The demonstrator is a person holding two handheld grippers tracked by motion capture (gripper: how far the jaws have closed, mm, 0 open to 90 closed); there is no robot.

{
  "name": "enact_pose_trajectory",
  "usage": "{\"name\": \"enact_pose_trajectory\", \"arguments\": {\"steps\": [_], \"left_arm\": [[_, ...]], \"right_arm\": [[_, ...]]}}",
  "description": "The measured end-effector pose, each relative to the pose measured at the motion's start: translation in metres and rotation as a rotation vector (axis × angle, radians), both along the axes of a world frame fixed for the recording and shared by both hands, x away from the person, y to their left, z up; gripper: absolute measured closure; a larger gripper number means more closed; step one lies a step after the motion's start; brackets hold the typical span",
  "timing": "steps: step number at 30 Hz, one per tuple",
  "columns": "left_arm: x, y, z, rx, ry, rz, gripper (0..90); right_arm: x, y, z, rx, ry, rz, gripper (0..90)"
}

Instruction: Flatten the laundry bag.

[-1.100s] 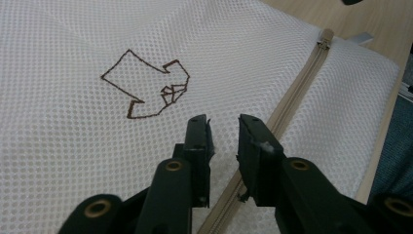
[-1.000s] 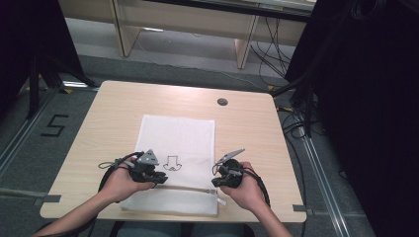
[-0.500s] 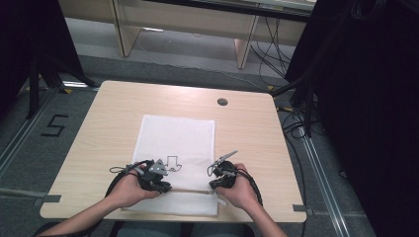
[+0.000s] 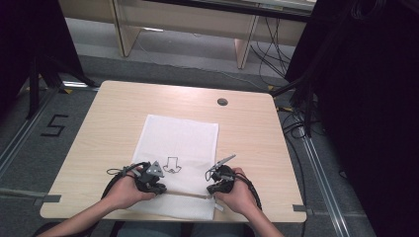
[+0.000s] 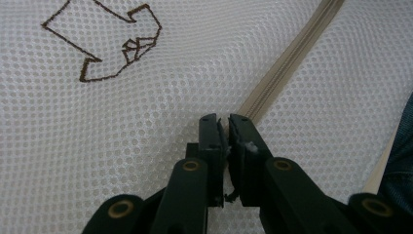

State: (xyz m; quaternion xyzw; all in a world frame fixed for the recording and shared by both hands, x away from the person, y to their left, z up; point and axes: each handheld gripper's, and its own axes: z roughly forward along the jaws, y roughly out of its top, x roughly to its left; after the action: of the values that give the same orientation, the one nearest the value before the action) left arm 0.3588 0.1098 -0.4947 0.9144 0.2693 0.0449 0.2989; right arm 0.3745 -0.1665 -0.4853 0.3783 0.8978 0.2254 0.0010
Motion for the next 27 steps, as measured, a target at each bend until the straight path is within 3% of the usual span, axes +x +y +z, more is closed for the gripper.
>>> {"name": "enact_pose_trajectory", "arguments": {"steps": [1,2,3,7,13,15,16,18,20,22,23,27], "left_arm": [[-0.001,0.0,0.0,-0.007,-0.008,0.002,83.2],[0.0,0.003,0.002,0.03,-0.011,-0.031,83.2],[0.0,0.003,0.002,0.03,-0.011,-0.031,83.0],[-0.001,0.003,0.003,0.028,-0.006,-0.025,81.6],[-0.001,-0.003,0.009,-0.03,-0.028,-0.016,76.9],[-0.001,-0.005,0.011,-0.047,-0.045,-0.023,75.9],[-0.002,-0.011,0.011,-0.105,-0.048,0.024,74.1],[-0.002,-0.014,0.014,-0.13,-0.051,0.021,72.4],[0.0,-0.016,0.016,-0.128,-0.074,0.005,70.8],[-0.001,-0.017,0.015,-0.133,-0.071,0.022,69.4],[-0.001,-0.017,0.015,-0.126,-0.067,0.011,69.1],[-0.001,-0.02,0.014,-0.128,-0.07,0.009,68.2]], "right_arm": [[0.0,0.001,0.0,0.001,-0.001,0.0,90.0],[-0.001,0.002,0.001,-0.007,0.016,-0.018,90.0],[0.0,0.001,0.001,-0.002,0.013,-0.012,90.0],[0.003,-0.005,0.006,0.032,-0.042,-0.016,87.6],[0.002,-0.028,0.024,0.071,-0.114,-0.08,83.7],[0.001,-0.032,0.026,0.071,-0.113,-0.089,83.1],[-0.001,-0.038,0.026,0.073,-0.116,-0.097,81.6],[-0.004,-0.041,0.025,0.068,-0.113,-0.107,80.7],[-0.007,-0.044,0.024,0.061,-0.105,-0.11,80.1],[-0.01,-0.046,0.024,0.056,-0.092,-0.113,80.1],[-0.01,-0.048,0.022,0.065,-0.114,-0.106,80.2],[-0.014,-0.052,0.021,0.065,-0.1,-0.112,80.5]]}}
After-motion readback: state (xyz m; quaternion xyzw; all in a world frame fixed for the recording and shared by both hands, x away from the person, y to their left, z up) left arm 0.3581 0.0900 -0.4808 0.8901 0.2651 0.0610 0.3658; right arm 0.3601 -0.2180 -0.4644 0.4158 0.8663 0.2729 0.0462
